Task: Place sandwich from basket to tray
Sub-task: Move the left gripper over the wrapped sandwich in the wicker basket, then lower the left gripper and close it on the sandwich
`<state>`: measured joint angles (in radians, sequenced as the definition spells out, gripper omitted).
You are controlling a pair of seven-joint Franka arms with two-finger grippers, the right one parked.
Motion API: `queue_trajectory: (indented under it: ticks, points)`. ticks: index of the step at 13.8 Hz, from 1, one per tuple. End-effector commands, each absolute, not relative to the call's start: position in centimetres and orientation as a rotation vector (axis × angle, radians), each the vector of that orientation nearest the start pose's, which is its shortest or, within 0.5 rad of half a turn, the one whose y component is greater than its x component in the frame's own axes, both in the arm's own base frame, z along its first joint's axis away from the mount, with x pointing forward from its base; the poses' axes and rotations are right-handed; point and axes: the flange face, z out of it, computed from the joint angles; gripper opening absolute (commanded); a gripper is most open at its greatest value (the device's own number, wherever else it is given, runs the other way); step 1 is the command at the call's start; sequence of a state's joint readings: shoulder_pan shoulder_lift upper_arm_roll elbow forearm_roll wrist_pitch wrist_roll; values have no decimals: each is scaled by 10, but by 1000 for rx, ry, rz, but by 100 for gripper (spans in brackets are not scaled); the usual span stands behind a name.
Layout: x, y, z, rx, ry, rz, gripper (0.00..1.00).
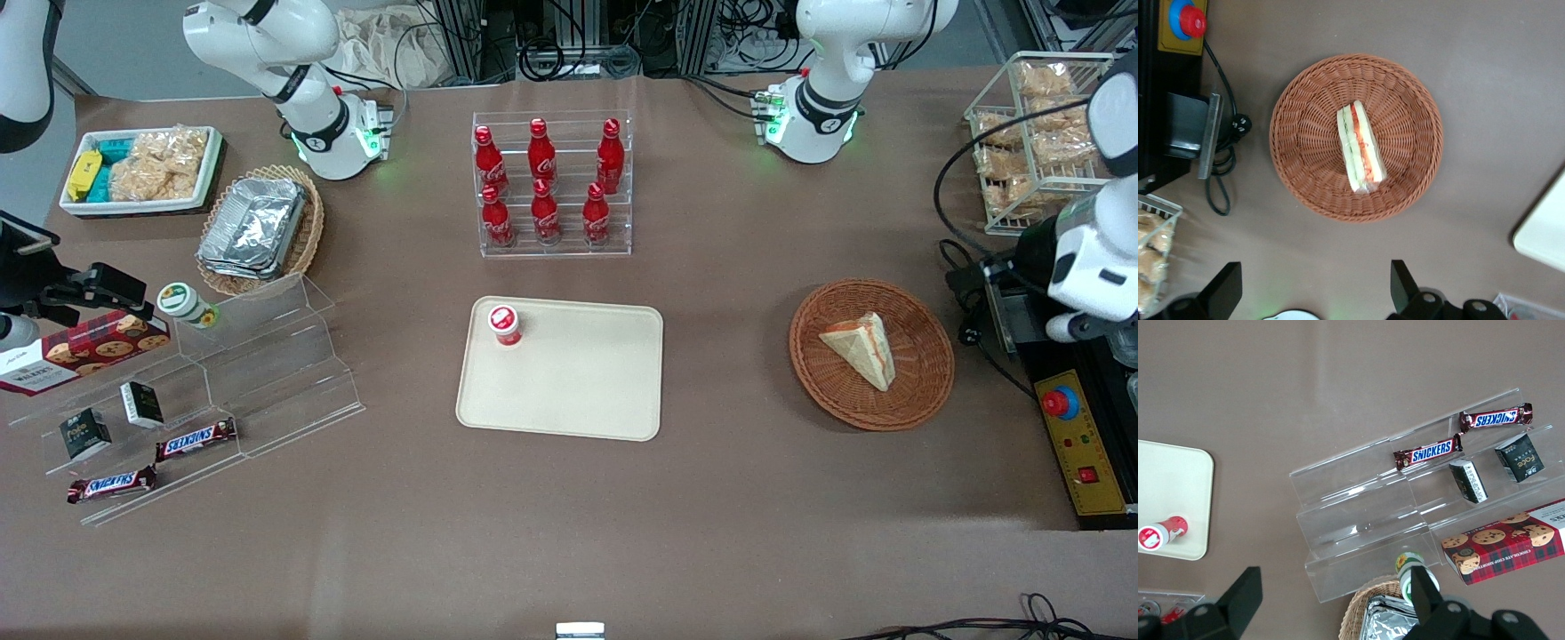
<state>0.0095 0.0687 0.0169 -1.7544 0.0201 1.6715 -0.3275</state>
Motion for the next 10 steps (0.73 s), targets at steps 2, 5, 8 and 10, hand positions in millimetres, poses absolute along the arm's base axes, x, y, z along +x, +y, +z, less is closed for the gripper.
queue_trajectory:
  ticks: [2, 5, 8, 10]
  points:
    - [562, 13, 449, -3012, -745, 176, 100]
    - [558, 10, 396, -2996, -819, 152, 100]
    - [554, 9, 337, -2986, -863, 173, 100]
    - [552, 8, 301, -2990, -869, 161, 100]
